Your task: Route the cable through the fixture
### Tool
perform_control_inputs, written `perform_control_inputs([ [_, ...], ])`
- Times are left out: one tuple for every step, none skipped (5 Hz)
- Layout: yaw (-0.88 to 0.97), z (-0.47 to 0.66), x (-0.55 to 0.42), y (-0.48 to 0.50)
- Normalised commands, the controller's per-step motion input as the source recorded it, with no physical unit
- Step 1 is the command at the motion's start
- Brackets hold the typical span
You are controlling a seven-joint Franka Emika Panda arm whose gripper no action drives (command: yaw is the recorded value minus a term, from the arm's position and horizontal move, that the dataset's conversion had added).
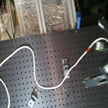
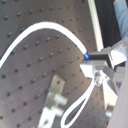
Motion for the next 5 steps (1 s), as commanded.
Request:
perform_control_inputs([
  [0.0,0.0,0.01,-0.021],
  [-0.06,-0.04,0.165,-0.756],
  [0.0,0.0,0.066,-0.552],
  [0.0,0.0,-0.015,-0.008],
  [0.0,0.0,-0.119,-0.083],
])
